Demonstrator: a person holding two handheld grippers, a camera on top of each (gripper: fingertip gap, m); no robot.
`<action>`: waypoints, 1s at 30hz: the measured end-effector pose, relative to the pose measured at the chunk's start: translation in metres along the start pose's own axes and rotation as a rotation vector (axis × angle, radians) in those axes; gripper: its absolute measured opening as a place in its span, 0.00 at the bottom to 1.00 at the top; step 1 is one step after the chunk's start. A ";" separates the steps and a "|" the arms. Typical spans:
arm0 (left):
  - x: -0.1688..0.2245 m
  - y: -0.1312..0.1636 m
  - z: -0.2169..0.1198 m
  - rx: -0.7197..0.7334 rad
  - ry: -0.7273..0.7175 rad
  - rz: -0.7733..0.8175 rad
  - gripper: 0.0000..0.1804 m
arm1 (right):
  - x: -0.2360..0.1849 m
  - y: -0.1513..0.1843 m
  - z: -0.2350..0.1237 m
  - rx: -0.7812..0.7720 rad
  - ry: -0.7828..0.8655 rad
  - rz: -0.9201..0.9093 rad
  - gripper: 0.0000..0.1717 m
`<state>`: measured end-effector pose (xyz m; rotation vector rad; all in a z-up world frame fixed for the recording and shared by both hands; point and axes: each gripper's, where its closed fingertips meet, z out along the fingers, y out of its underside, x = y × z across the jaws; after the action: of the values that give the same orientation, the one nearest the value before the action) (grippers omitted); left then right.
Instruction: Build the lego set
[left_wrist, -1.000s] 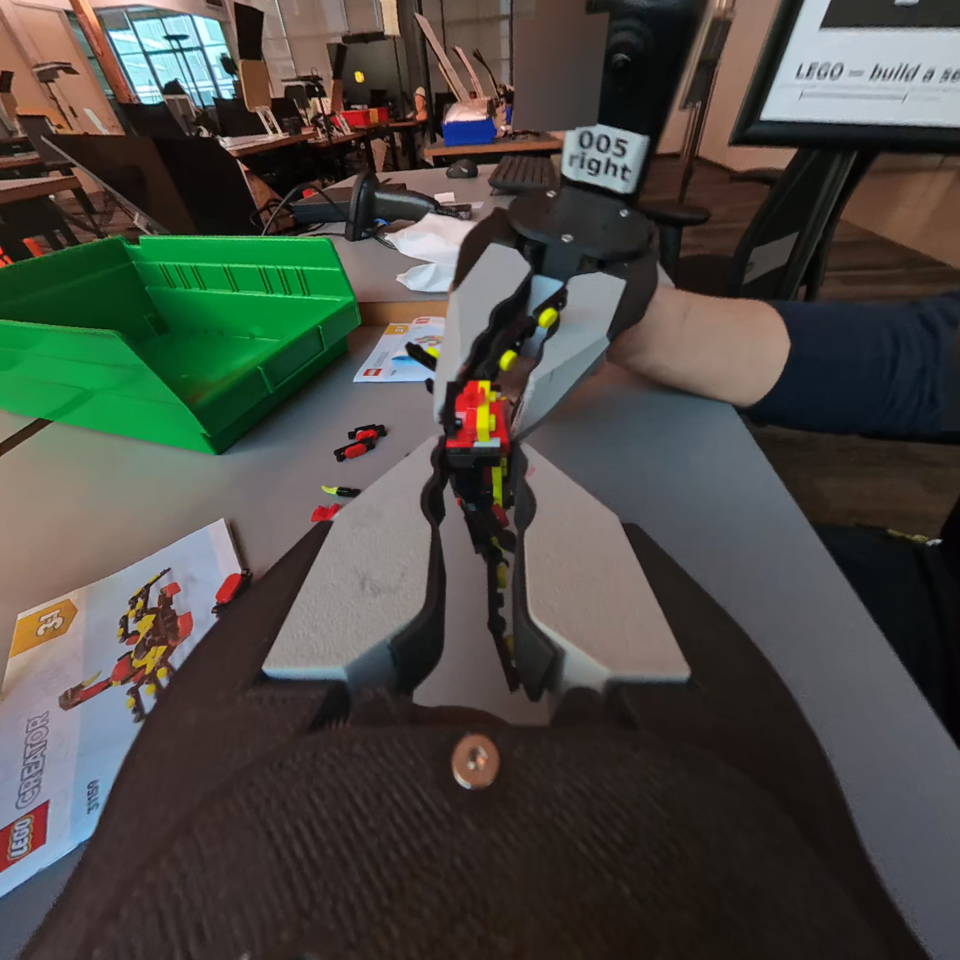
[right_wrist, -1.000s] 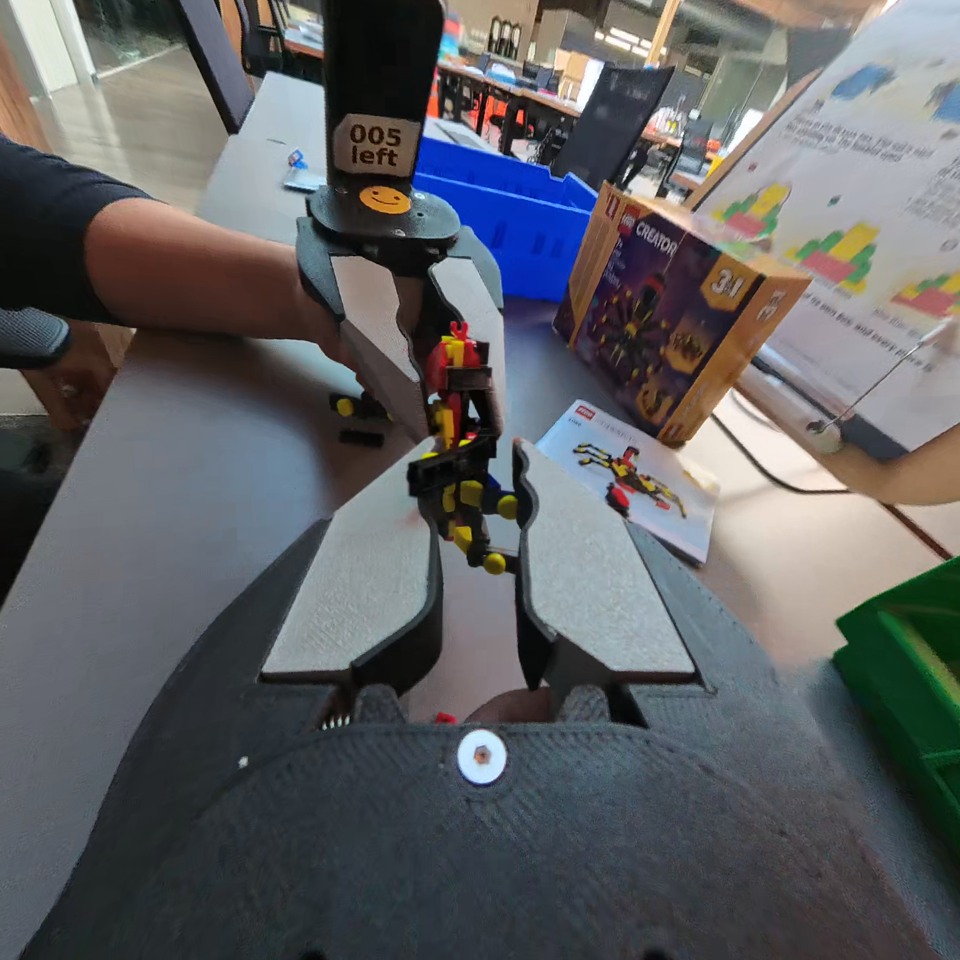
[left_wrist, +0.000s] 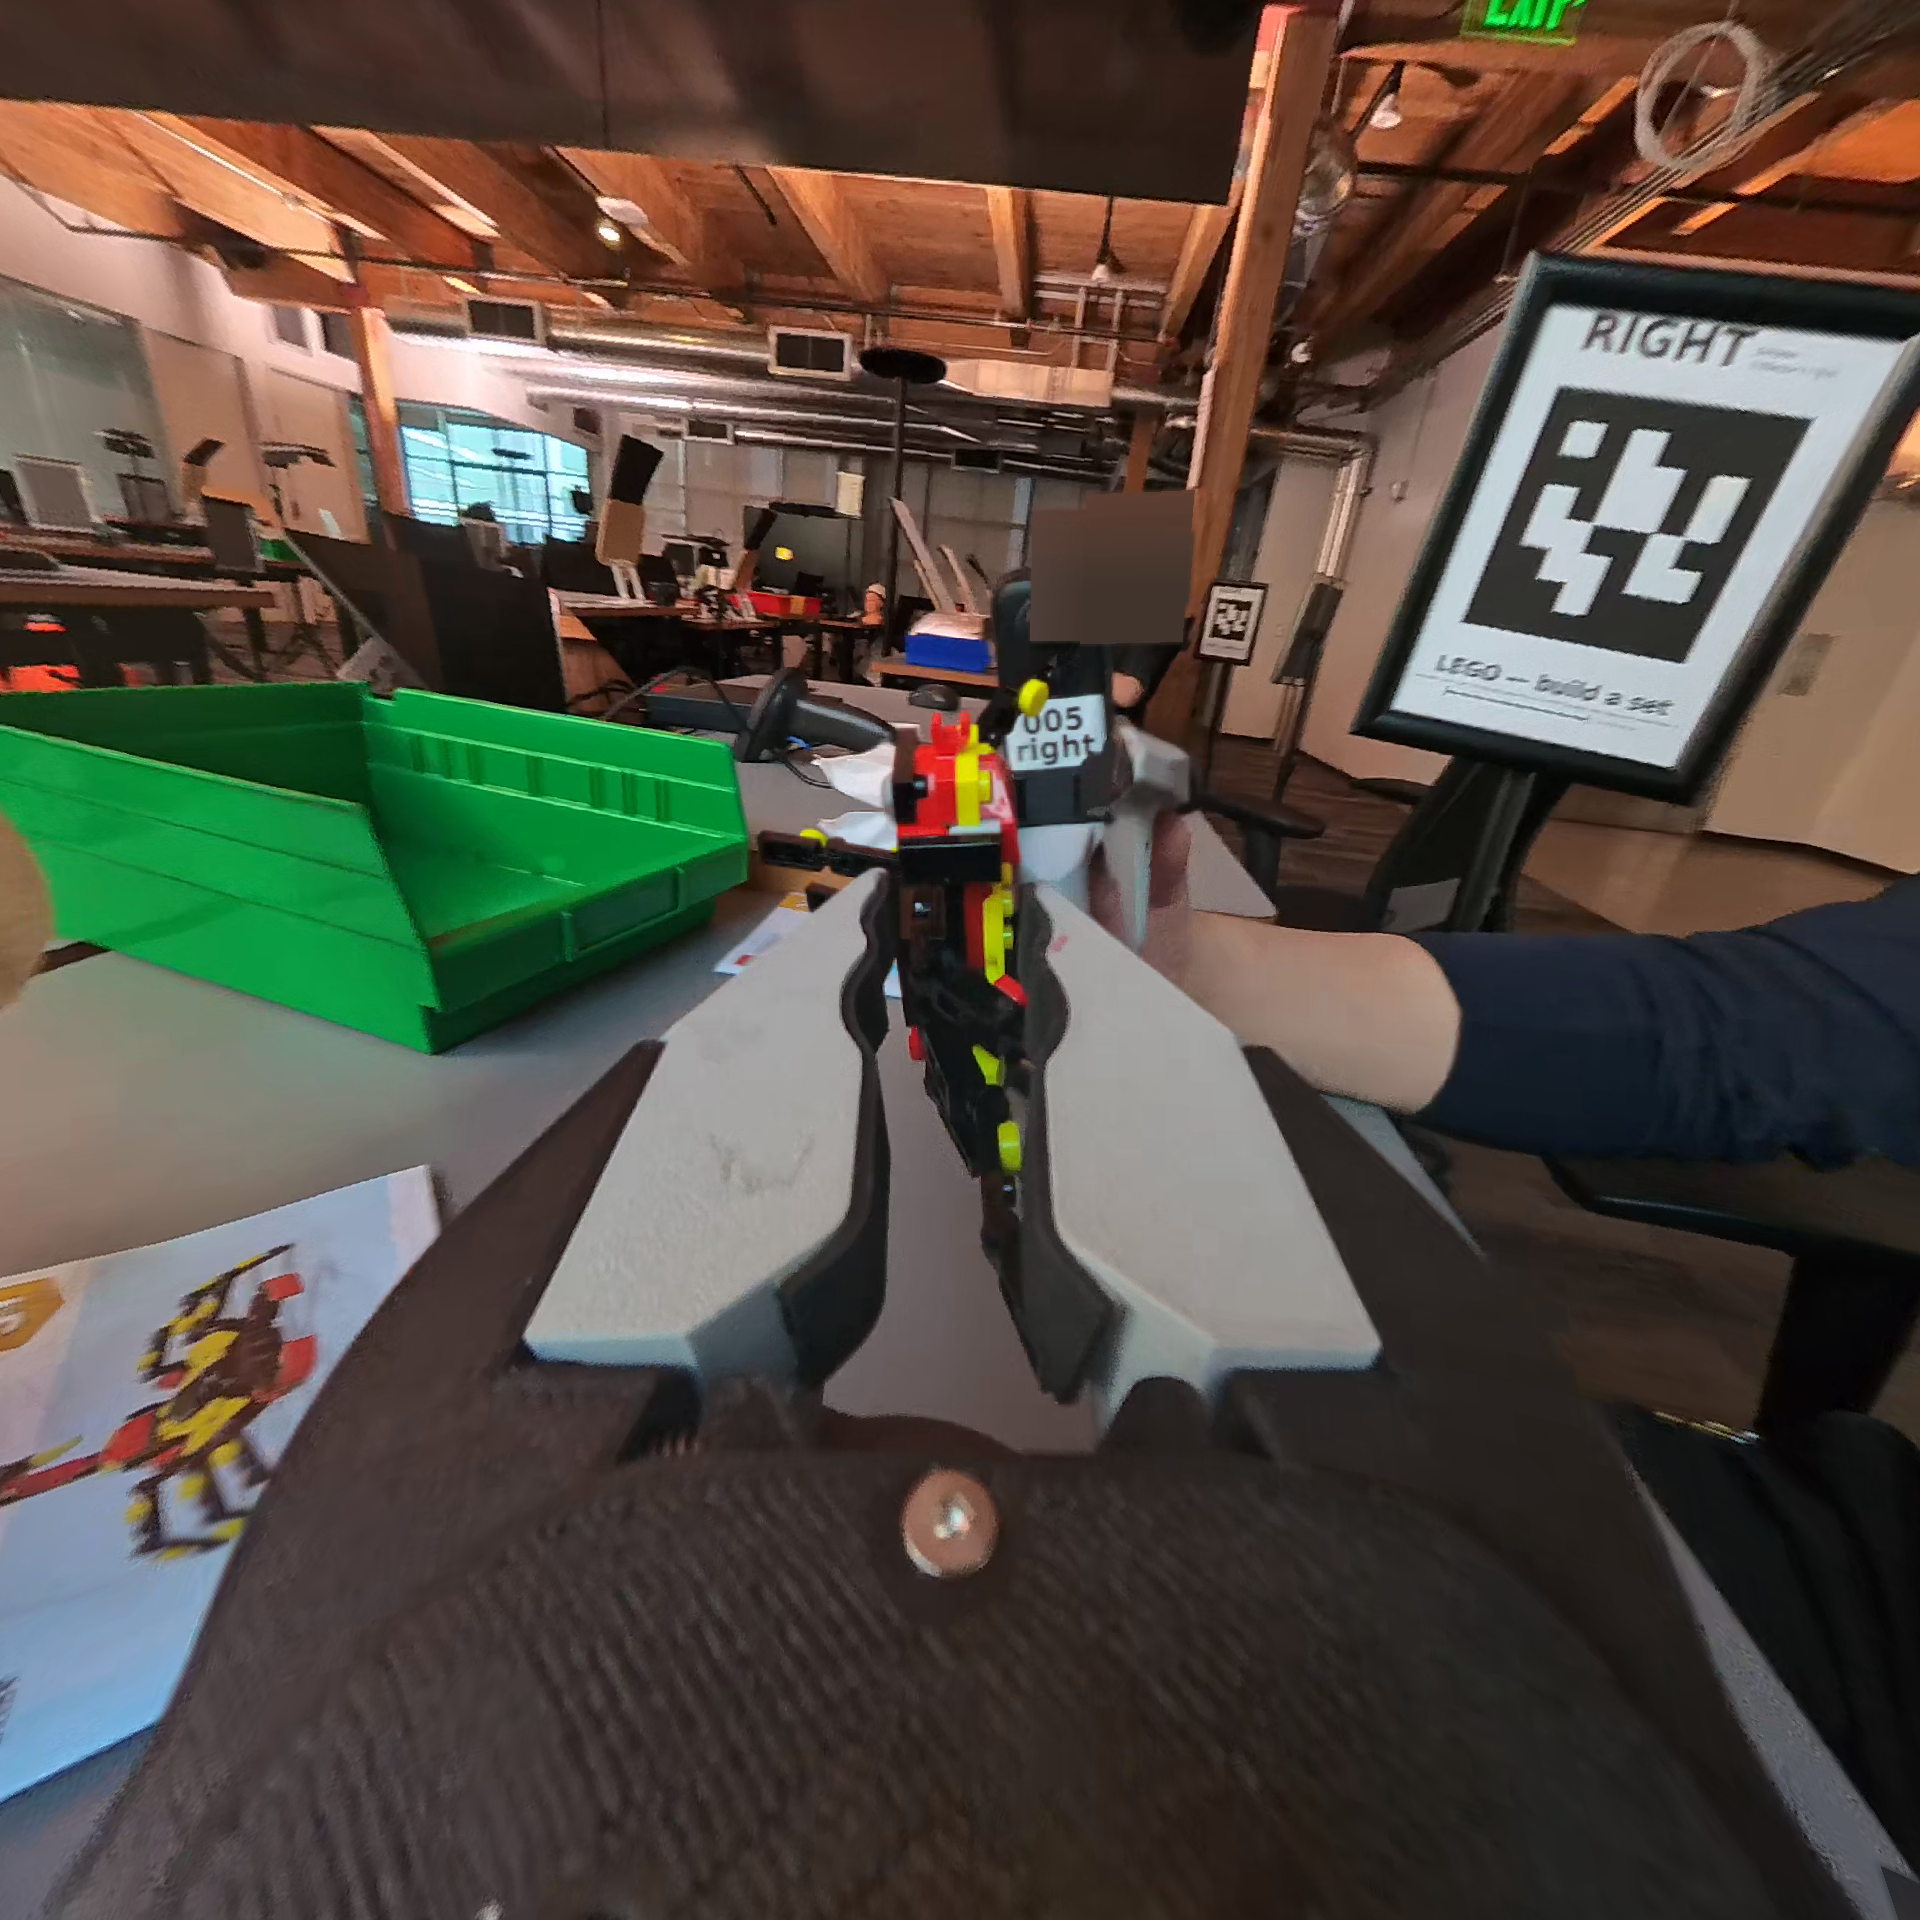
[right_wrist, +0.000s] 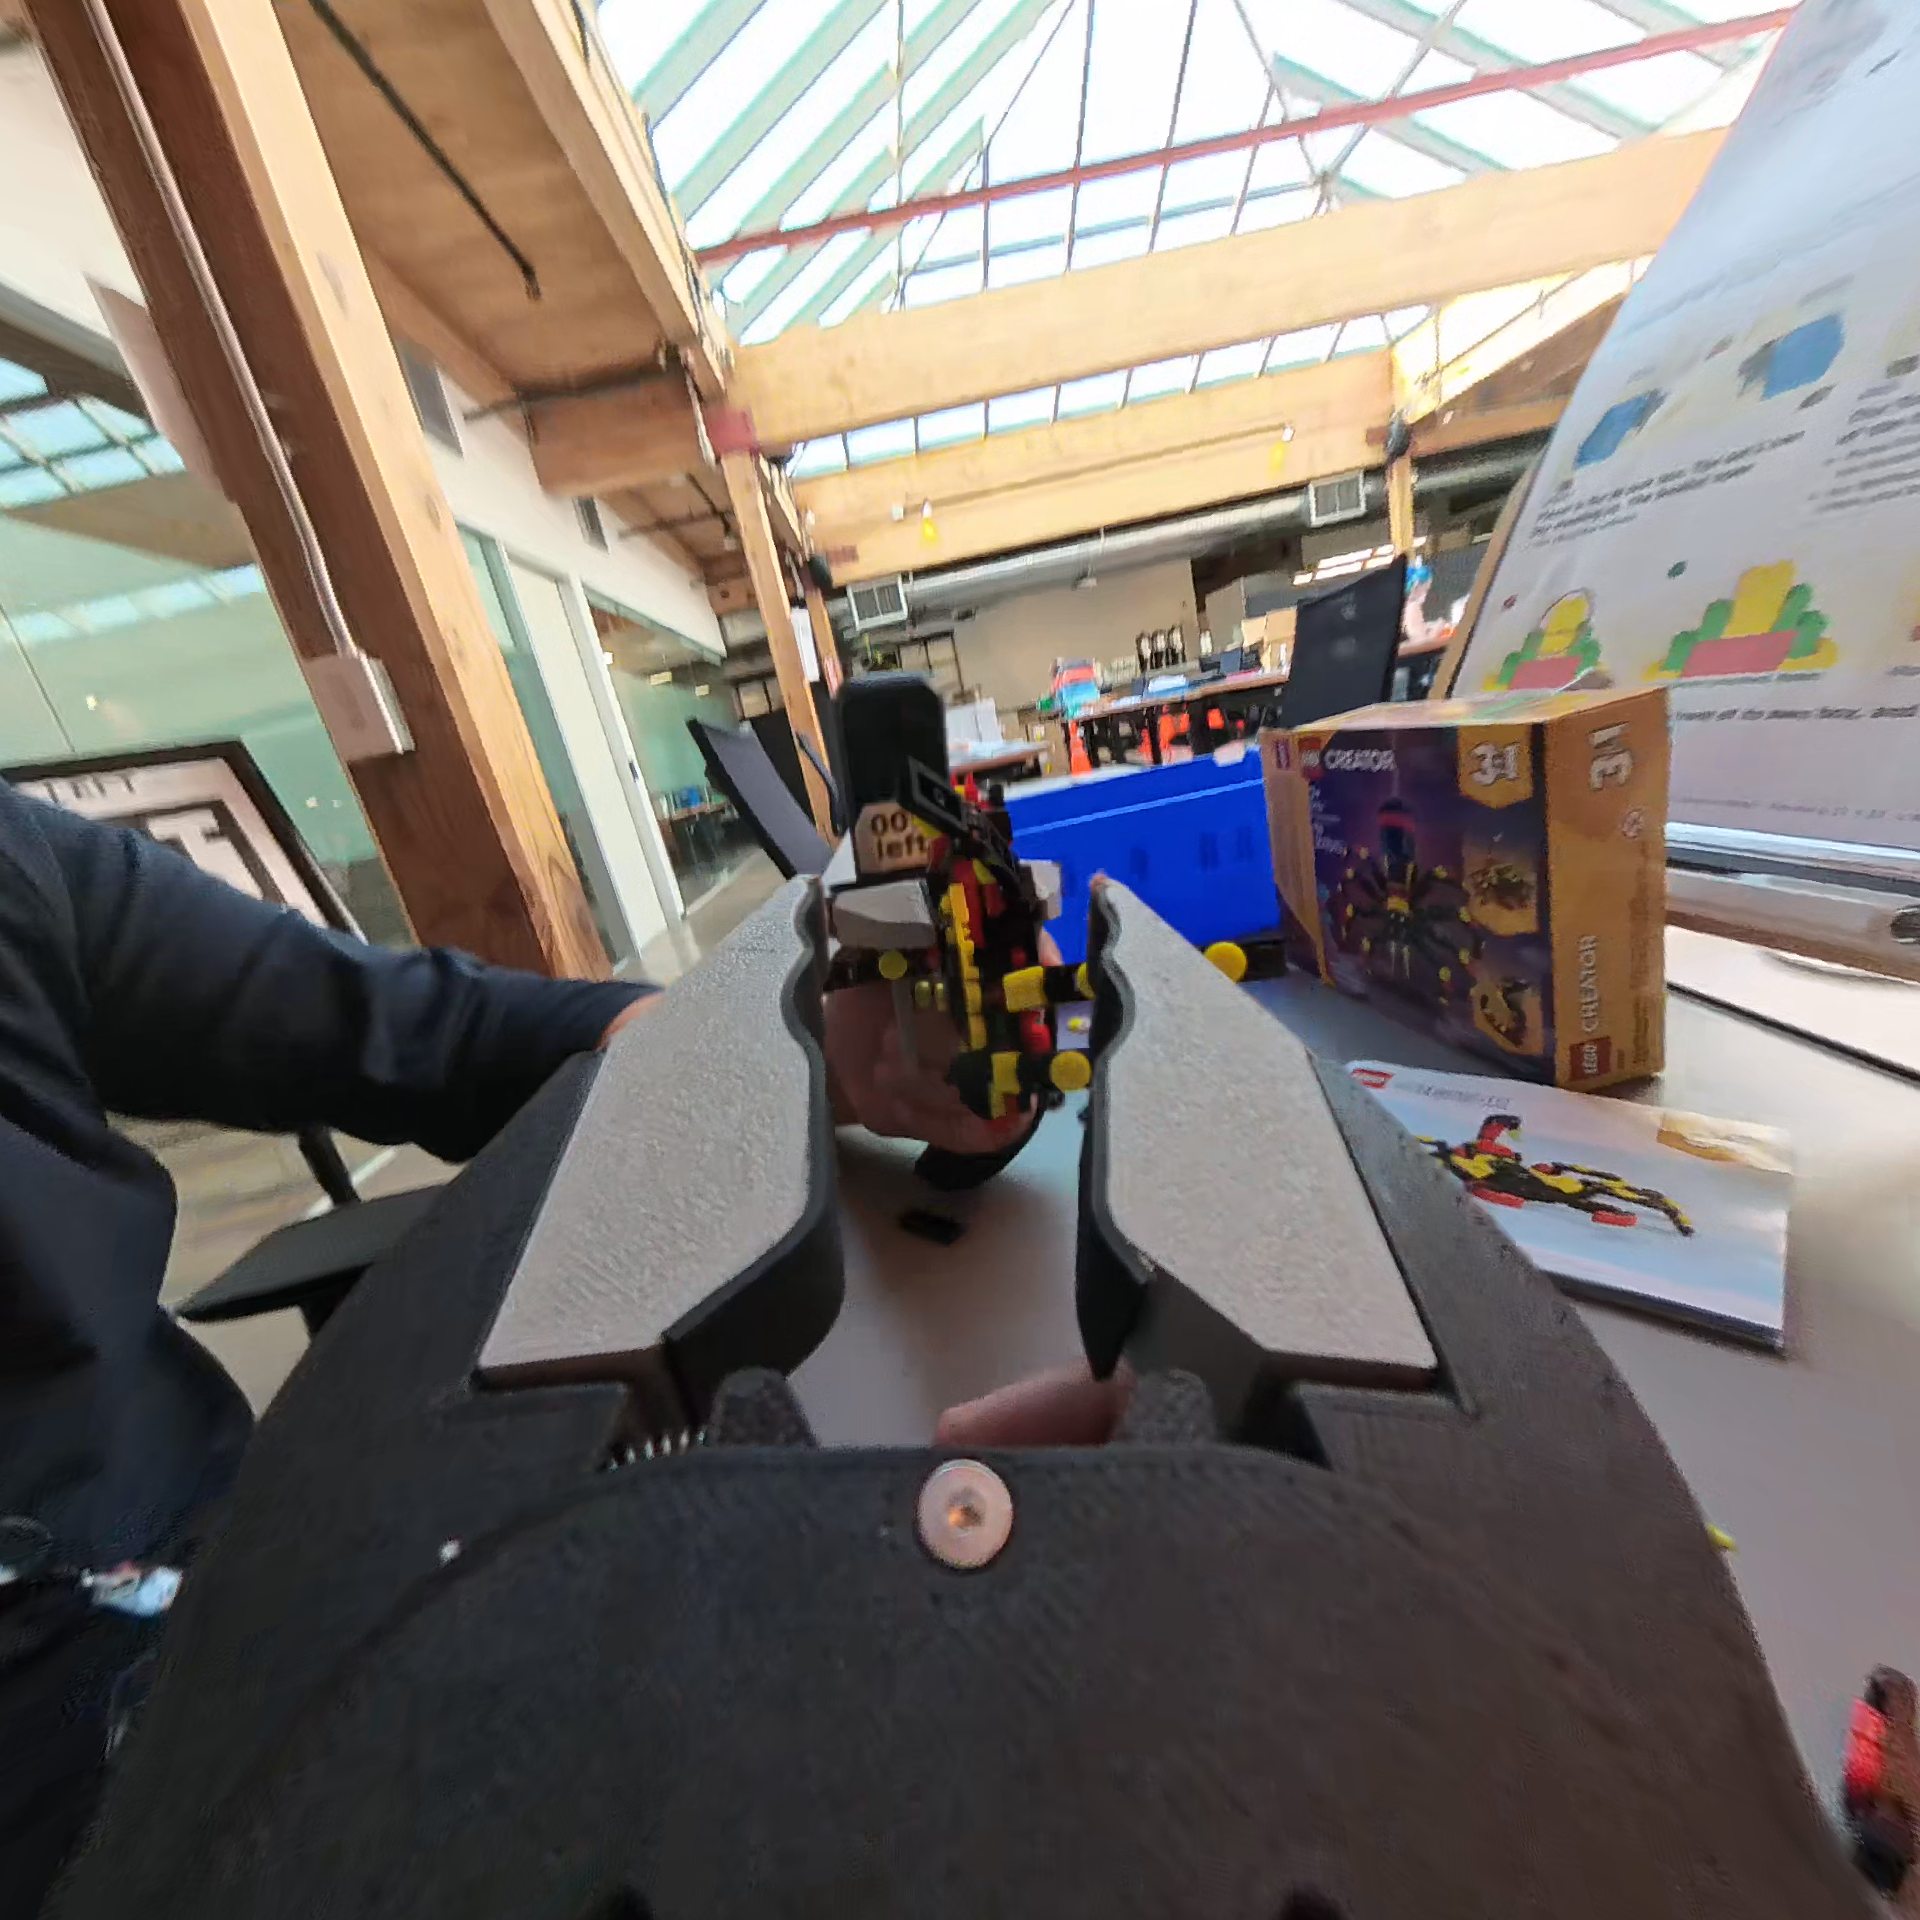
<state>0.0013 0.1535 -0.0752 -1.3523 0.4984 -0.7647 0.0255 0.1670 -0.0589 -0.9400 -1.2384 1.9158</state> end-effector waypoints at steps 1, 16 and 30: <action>-0.004 0.000 -0.003 -0.010 -0.026 0.018 0.11 | 0.003 -0.006 -0.005 0.037 0.010 0.015 0.26; -0.045 -0.001 -0.019 -0.006 -0.288 0.114 0.11 | 0.039 -0.011 -0.016 0.097 0.219 -0.049 0.20; -0.042 -0.018 -0.021 0.009 -0.412 0.258 0.12 | 0.086 -0.002 0.001 -0.040 0.599 -0.447 0.34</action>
<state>-0.0457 0.1699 -0.0662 -1.3608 0.3304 -0.2650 -0.0197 0.2386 -0.0753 -1.0477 -1.0131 1.1487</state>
